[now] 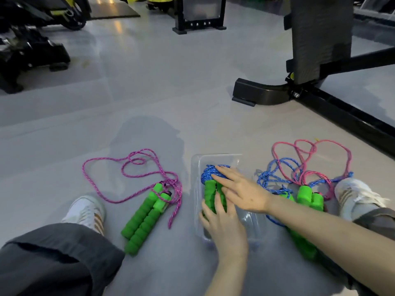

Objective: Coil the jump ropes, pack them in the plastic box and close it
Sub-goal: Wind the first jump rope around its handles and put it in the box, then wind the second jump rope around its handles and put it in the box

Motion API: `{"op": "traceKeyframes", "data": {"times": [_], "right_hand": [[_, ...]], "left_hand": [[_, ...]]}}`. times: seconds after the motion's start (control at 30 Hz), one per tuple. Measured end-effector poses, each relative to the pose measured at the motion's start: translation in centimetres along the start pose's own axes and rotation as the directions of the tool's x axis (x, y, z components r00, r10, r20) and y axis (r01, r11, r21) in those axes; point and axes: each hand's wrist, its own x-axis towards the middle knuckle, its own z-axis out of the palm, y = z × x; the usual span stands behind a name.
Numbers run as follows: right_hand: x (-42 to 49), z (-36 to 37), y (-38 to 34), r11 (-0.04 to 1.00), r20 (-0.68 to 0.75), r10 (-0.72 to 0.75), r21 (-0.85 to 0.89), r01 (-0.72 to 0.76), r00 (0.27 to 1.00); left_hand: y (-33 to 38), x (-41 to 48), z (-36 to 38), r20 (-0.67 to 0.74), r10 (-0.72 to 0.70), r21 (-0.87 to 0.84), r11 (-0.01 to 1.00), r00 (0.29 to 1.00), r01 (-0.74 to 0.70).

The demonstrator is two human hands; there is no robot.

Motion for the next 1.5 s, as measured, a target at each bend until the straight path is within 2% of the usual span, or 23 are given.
{"op": "traceKeyframes", "data": {"times": [0.1, 0.17, 0.3, 0.4, 0.47, 0.57, 0.67, 0.77, 0.87, 0.97, 1.0, 1.1, 1.2, 1.27, 1.37, 1.5], "right_hand": [[0.2, 0.7, 0.5, 0.991, 0.023, 0.075, 0.111, -0.077, 0.997], [0.3, 0.8, 0.5, 0.979, 0.042, 0.117, 0.166, -0.122, 0.992], [1.1, 0.9, 0.4, 0.954, 0.034, 0.155, 0.255, -0.158, 0.987], [1.7, 1.6, 0.4, 0.938, 0.106, 0.177, 0.282, -0.2, 0.979], [1.9, 2.0, 0.4, 0.941, 0.185, 0.178, 0.255, -0.222, 0.967], [1.7, 2.0, 0.3, 0.948, 0.249, 0.164, 0.227, -0.222, 0.954], [1.4, 2.1, -0.1, 0.949, 0.241, 0.135, 0.249, -0.195, 0.961], [1.2, 2.0, -0.2, 0.959, 0.235, 0.104, 0.233, -0.159, 0.966], [1.0, 2.1, -0.4, 0.986, 0.273, 0.044, 0.142, -0.086, 0.961], [1.0, 2.4, -0.9, 0.996, 0.317, 0.052, 0.051, -0.072, 0.947], [1.1, 2.4, -1.0, 0.997, 0.335, 0.065, 0.024, -0.078, 0.94], [1.4, 1.6, -1.2, 0.996, 0.367, 0.091, -0.022, -0.089, 0.926], [1.6, 0.9, -1.7, 0.989, 0.383, 0.13, 0.018, -0.148, 0.915], [1.6, 0.4, -2.4, 0.984, 0.377, 0.142, 0.043, -0.17, 0.915], [1.6, -0.5, -3.2, 0.985, 0.353, 0.141, 0.042, -0.166, 0.925], [2.1, -1.4, -4.0, 0.99, 0.3, 0.135, -0.014, -0.137, 0.944]], "left_hand": [[0.4, 0.2, 0.9, -0.033, 0.015, 0.011, 1.0, 0.999, -0.014], [0.4, 0.5, 1.3, -0.006, 0.009, 0.008, 1.0, 1.0, -0.009], [0.6, 1.0, 1.6, -0.052, -0.052, 0.03, 0.998, 0.997, 0.054], [0.4, 1.2, 1.7, 0.096, -0.088, 0.033, 0.996, 0.992, 0.085], [0.1, 1.6, 1.9, 0.195, -0.116, 0.0, 0.993, 0.974, 0.118], [0.5, 2.2, 2.8, 0.133, -0.152, 0.003, 0.988, 0.979, 0.153], [1.0, 2.5, 1.4, 0.086, -0.212, -0.137, 0.965, 0.973, 0.223], [0.8, 2.4, 2.4, 0.118, -0.27, -0.069, 0.958, 0.956, 0.279], [0.3, 2.5, 3.5, 0.047, -0.251, 0.024, 0.968, 0.967, 0.25], [-0.2, 2.5, 4.4, 0.219, -0.272, 0.083, 0.962, 0.937, 0.26], [-0.3, 2.5, 4.2, 0.209, -0.275, 0.099, 0.961, 0.938, 0.259], [-0.1, 2.3, 3.1, 0.135, -0.182, 0.189, 0.97, 0.974, 0.155], [-0.5, 2.3, 1.8, 0.13, -0.04, 0.254, 0.967, 0.991, 0.006], [-1.1, 2.1, 0.4, 0.021, 0.095, 0.259, 0.961, 0.995, -0.097], [-2.7, 1.5, -0.8, -0.004, 0.296, 0.213, 0.933, 0.955, -0.289], [-6.3, 1.3, -3.1, -0.198, 0.416, 0.201, 0.903, 0.887, -0.379]]}}
